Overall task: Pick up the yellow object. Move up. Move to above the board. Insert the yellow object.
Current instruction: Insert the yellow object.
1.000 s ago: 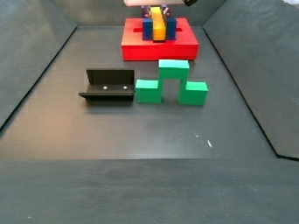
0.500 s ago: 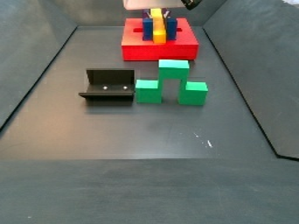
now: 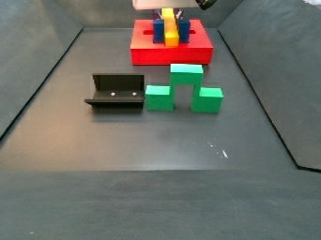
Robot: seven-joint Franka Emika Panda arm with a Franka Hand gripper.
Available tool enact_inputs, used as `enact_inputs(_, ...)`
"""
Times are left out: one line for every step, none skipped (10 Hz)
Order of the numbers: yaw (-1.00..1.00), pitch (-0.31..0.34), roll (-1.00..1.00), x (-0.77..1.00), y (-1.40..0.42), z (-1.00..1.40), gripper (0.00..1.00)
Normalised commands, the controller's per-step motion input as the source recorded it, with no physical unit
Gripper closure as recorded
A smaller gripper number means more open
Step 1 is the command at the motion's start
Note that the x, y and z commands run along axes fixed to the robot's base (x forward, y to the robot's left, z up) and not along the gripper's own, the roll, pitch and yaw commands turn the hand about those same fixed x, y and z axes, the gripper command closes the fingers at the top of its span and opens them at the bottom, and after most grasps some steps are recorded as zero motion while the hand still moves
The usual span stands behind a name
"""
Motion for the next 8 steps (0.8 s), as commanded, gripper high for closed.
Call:
enact_inputs(0.0,0.0,0.24,-0.07,-0.13,-0.19,1.0)
enact_inputs(0.01,0.0,0.27,-0.07,-0.11,-0.23,1.0)
enact_inputs(0.01,0.0,0.24,-0.01,-0.09,-0.19,1.0)
enact_inputs(0.02,0.0,0.22,0.0,-0.09,-0.19,1.0)
enact_inputs(0.02,0.0,0.19,0.0,-0.07,-0.2,1.0)
enact_inputs(0.0,0.011,0.08,0.01,-0.01,-0.05,1.0)
enact_inputs(0.0,-0.007,0.0,-0.01,0.0,0.0,1.0)
enact_inputs(0.0,-0.001,0.0,-0.01,0.0,0.0,1.0)
